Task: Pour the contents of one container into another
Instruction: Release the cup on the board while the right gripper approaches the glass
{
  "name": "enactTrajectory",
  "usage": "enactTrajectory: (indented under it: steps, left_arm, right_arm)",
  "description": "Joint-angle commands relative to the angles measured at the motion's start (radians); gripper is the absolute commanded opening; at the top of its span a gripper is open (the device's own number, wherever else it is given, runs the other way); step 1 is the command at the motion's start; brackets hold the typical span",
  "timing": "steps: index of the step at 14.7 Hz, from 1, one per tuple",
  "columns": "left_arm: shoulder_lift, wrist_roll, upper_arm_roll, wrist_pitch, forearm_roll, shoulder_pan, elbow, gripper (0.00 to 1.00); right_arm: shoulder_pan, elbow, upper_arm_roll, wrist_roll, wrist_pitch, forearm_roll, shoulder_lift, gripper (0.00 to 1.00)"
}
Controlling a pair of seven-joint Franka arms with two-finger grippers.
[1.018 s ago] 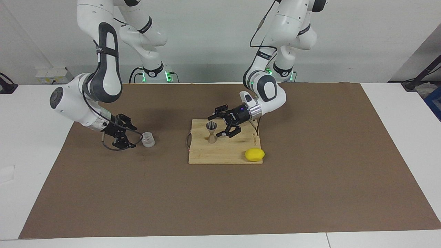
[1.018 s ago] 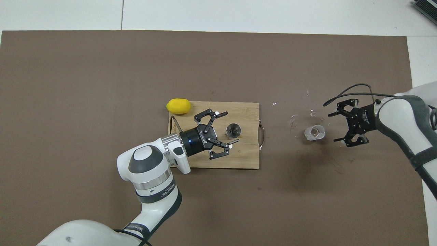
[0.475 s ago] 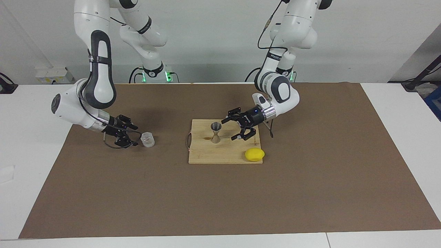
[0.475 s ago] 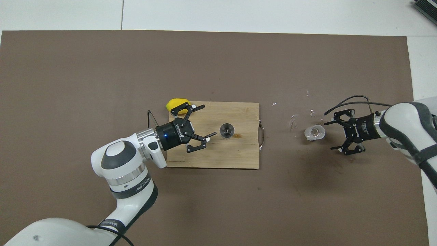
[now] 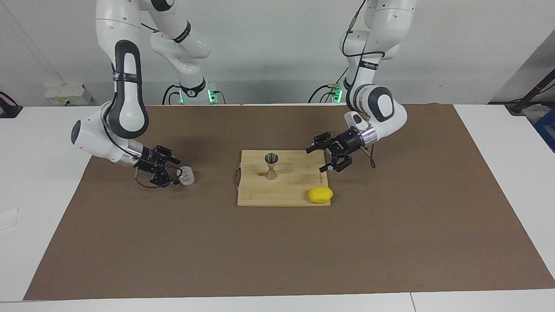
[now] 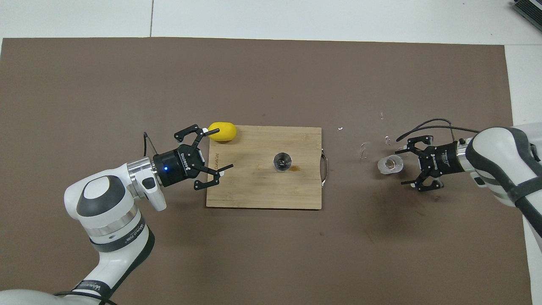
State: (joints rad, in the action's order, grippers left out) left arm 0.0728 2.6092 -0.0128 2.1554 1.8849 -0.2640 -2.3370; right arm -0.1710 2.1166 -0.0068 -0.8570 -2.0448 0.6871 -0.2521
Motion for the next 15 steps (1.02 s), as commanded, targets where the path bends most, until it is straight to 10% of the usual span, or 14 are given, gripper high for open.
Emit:
enactTrajectory:
  steps: [1,8,15]
  left_arm:
    - [-0.077,0.009,-0.003,-0.029,-0.160,0.109,-0.050,1.00]
    - [-0.088,0.006,-0.001,-0.141,-0.695,0.417,-0.001,1.00]
    - [-0.033,-0.364,-0.001,-0.265,-1.245,0.516,0.347,1.00]
  right_arm:
    - [0.025,0.019,0.002,0.030,-0.046,0.040,0.001,0.94]
    - [0.048,0.046,0.002,0.032,-0.083,0.071,0.004,0.91]
    - [0.031,0.042,0.002,0.024,-0.071,0.074,0.007,0.25]
